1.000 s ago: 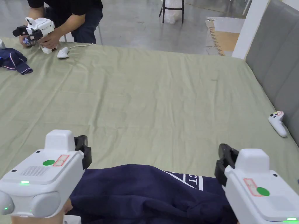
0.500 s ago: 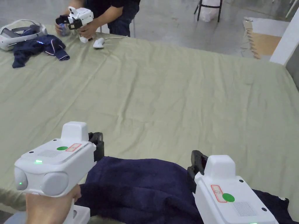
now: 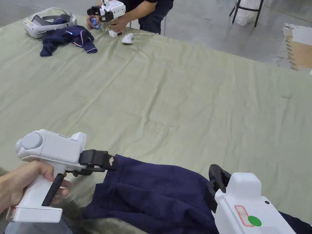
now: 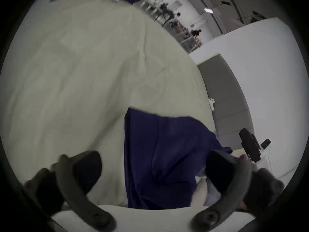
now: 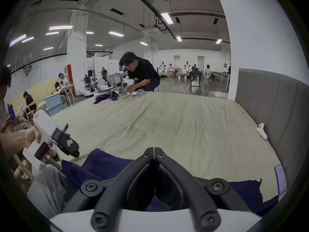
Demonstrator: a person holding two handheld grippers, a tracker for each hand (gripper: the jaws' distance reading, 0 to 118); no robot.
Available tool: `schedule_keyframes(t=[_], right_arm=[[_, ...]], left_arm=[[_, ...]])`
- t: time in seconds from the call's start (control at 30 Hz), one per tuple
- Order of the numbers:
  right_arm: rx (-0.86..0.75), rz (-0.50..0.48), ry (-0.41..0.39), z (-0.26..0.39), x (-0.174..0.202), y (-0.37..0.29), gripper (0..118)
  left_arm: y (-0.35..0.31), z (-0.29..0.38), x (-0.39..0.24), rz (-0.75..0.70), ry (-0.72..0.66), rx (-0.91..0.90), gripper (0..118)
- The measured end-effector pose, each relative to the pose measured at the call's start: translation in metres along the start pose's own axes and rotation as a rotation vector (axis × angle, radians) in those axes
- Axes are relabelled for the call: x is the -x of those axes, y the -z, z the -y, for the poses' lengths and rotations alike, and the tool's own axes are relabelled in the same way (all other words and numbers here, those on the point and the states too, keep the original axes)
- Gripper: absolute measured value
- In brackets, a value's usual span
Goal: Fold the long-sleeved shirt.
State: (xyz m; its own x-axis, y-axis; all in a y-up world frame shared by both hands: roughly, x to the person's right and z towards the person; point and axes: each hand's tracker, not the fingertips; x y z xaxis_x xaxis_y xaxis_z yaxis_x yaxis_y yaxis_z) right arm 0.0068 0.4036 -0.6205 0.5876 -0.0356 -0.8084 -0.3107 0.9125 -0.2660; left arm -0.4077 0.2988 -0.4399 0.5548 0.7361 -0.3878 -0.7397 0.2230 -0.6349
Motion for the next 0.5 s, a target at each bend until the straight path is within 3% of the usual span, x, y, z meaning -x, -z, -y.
schedule_keyframes(t=[0.17,0.2,0.23,0.3,0.33,0.37,0.43,0.47,0.5], right_arm=[[-0.007,-0.005,0.01,-0.005,-0.006,0.0,0],[-0.007,-0.002,0.013,-0.006,-0.007,0.0,0],[-0.006,0.0,0.014,-0.006,-0.009,0.0,0],[-0.006,0.002,0.016,-0.006,-0.012,0.001,0],[-0.003,0.01,0.017,-0.005,-0.013,0.002,0],[0.0,0.011,0.02,-0.005,-0.015,0.003,0],[0.004,0.017,0.027,-0.004,-0.018,0.004,0],[0.007,0.023,0.027,-0.003,-0.02,0.004,0],[0.011,0.029,0.031,-0.003,-0.023,0.003,0]], left_arm=[[0.028,-0.02,0.074,0.168,-0.222,0.1,110],[0.029,0.01,0.008,0.215,-0.182,0.085,109],[0.029,0.012,0.0,0.286,-0.151,0.068,109],[0.043,0.018,-0.011,0.339,-0.206,0.119,107],[0.069,-0.002,0.037,0.317,-0.191,0.138,102],[0.078,0.0,0.035,0.293,-0.155,0.143,94],[0.091,0.001,0.034,0.283,-0.139,0.157,65],[0.102,-0.001,0.045,0.274,-0.145,0.157,47],[0.106,0.0,0.055,0.228,-0.202,0.174,22]])
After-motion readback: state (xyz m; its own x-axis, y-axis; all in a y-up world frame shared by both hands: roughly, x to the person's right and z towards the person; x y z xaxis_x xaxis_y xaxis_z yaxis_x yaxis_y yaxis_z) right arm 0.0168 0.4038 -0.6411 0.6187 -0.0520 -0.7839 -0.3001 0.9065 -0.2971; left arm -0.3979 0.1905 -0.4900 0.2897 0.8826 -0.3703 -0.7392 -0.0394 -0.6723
